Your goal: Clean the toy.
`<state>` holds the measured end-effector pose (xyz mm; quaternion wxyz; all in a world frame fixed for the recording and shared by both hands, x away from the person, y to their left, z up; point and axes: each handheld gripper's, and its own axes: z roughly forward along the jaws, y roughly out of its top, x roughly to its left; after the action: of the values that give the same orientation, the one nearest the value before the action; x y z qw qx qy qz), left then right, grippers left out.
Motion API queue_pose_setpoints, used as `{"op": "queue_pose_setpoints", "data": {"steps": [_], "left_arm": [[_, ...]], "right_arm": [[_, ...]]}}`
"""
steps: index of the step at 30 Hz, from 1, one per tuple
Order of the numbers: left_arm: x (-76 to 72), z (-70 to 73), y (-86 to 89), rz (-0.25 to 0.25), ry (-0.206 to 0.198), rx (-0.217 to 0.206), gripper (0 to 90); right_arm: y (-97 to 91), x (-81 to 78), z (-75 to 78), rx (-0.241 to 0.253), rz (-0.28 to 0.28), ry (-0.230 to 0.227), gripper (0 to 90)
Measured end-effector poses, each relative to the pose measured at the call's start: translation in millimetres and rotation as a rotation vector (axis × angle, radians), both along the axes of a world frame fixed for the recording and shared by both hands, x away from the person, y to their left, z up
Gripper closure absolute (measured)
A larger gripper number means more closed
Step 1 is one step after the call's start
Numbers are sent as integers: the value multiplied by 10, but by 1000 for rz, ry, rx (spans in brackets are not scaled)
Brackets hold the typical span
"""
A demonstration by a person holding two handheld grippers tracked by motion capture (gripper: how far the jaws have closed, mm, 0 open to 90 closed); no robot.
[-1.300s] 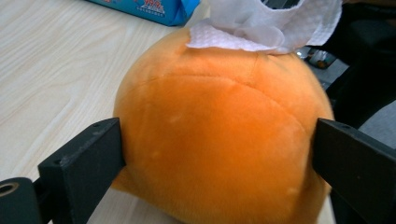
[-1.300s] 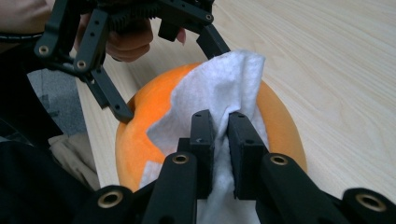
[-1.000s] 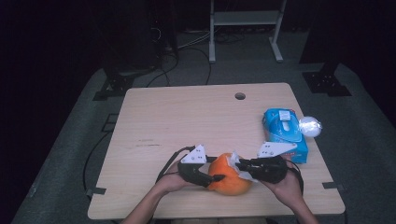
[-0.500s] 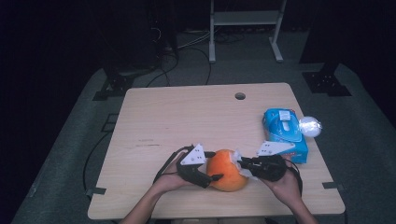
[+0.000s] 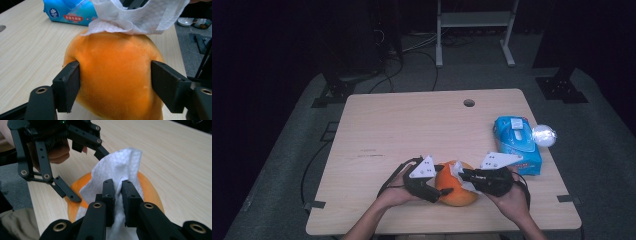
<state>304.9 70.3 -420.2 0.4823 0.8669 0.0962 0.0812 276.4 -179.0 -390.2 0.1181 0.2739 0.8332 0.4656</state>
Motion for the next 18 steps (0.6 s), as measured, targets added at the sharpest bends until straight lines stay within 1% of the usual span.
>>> {"op": "queue_pose_setpoints", "data": {"steps": [1,2,3,4,5,6,7,8,9,10,11,12,13,14,15,16,17,18], "left_arm": [[18,-5,15,2,16,-12,214],[45,-15,25,12,46,-30,182],[59,-23,28,16,58,-34,158],[64,-42,23,8,65,-33,160],[36,-56,5,-15,36,-15,220],[17,-54,-12,-18,19,0,278],[2,-41,-29,-16,8,9,295],[-12,-26,-40,-17,1,8,298],[-21,-19,-47,-20,-5,9,298],[-39,-17,-57,-20,-15,12,297],[-50,-22,-58,-19,-18,17,295],[-51,-27,-54,-17,-22,21,292],[-49,-35,-45,-14,-20,19,292],[-43,-47,-25,-10,-13,16,292],[-37,-55,-13,-9,-10,15,292],[-29,-68,2,-9,-5,15,291],[-13,-78,20,-10,-4,19,289],[4,-85,36,-10,7,16,282]], "right_arm": [[-15,16,-25,-8,1,7,810],[-31,29,-53,-15,2,22,810],[-49,39,-83,-20,13,42,810],[-58,41,-96,-20,14,51,810],[-69,43,-100,-15,17,62,809],[-62,34,-81,-14,20,75,809],[-48,14,-61,-11,19,61,809],[-18,-23,-25,2,17,46,810],[24,-50,9,23,36,31,812],[63,-77,34,31,43,26,812],[135,-111,59,23,46,8,813],[196,-123,58,-12,46,-11,813],[213,-120,48,-25,44,-17,813],[208,-109,36,-27,43,-17,813],[171,-82,17,-18,35,0,813],[136,-62,8,-20,26,3,813],[79,-37,-8,-22,10,10,812],[18,-16,-29,-17,-7,27,812]]}}
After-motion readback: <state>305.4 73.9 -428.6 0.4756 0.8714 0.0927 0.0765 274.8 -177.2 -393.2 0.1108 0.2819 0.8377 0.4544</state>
